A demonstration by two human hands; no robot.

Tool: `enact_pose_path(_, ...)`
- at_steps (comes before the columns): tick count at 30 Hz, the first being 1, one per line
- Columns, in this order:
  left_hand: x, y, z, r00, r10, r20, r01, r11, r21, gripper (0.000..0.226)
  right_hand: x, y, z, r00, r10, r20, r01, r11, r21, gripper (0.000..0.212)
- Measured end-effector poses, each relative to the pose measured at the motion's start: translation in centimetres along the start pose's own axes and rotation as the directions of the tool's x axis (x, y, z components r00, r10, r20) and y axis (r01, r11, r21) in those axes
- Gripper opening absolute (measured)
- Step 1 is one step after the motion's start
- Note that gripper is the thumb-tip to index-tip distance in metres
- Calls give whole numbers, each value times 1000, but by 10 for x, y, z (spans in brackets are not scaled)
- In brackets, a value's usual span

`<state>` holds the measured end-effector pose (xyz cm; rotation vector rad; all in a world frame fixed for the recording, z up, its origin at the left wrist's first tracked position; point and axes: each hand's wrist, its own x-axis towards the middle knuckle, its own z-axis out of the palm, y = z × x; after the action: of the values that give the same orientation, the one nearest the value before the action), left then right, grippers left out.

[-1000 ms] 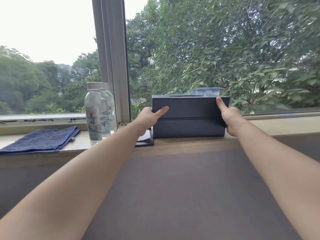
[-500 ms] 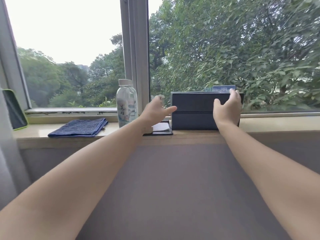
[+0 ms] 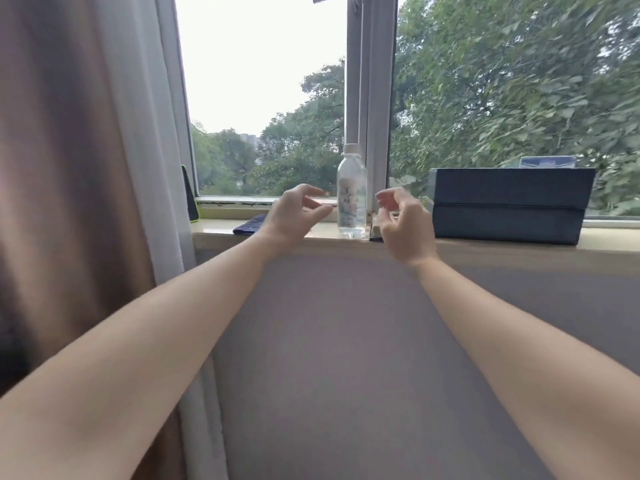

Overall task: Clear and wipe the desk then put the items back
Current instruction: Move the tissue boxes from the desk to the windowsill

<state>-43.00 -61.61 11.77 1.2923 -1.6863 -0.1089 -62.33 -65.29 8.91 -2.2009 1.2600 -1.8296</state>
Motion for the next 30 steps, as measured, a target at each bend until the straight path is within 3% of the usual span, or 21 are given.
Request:
enact_pose_path(12,-96,-73,-138,949,-299,-95,314,912,263,47,-46,-99,114,911,-55,408,-23,983,184,31)
enact_pose_path(24,-202,-109,-269,825,-448,-345,549,779,302,50,-100,-228,214,776,-275,567,5,902,431,35)
enact_pose_path(30,-265,-123,-326,723,-505,-471,666,691,282,50,-135,-292,257,679,-389,623,20,857,514,39)
